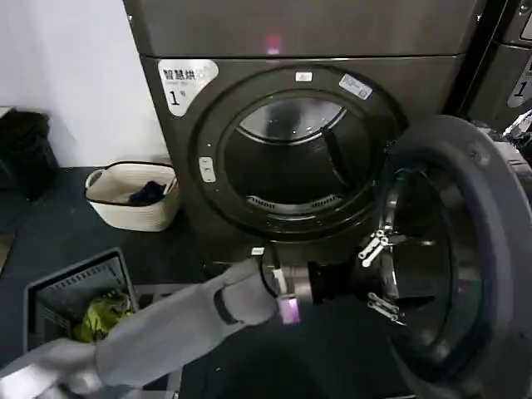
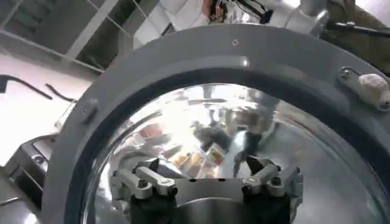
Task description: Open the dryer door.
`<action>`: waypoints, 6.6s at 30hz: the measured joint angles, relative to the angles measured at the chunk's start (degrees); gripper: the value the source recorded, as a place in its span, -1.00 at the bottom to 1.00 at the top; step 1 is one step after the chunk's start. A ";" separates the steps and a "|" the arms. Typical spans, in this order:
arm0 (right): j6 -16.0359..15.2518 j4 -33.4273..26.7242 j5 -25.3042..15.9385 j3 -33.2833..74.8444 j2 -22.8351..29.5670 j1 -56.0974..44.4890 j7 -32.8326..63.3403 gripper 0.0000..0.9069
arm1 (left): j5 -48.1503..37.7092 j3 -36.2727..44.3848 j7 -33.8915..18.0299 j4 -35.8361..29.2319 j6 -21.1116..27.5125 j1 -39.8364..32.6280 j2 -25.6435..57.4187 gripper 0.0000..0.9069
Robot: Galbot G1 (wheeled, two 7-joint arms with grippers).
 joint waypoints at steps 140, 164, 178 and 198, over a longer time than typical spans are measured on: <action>-12.79 49.97 -22.11 76.56 44.88 -69.77 35.62 1.00 | 11.87 -1.86 -5.08 11.66 13.62 1.07 -22.20 1.00; -14.47 51.59 -20.88 75.44 43.62 -68.18 35.16 1.00 | -3.50 -24.53 -4.82 -10.39 17.01 26.56 15.35 1.00; -15.32 53.58 -19.54 75.28 43.38 -67.74 34.78 1.00 | -14.35 -46.58 -5.60 -10.97 21.81 49.38 26.27 1.00; -16.74 55.64 -17.44 75.34 45.76 -68.31 32.18 1.00 | -35.17 -67.51 -11.87 -9.66 49.76 63.08 26.47 1.00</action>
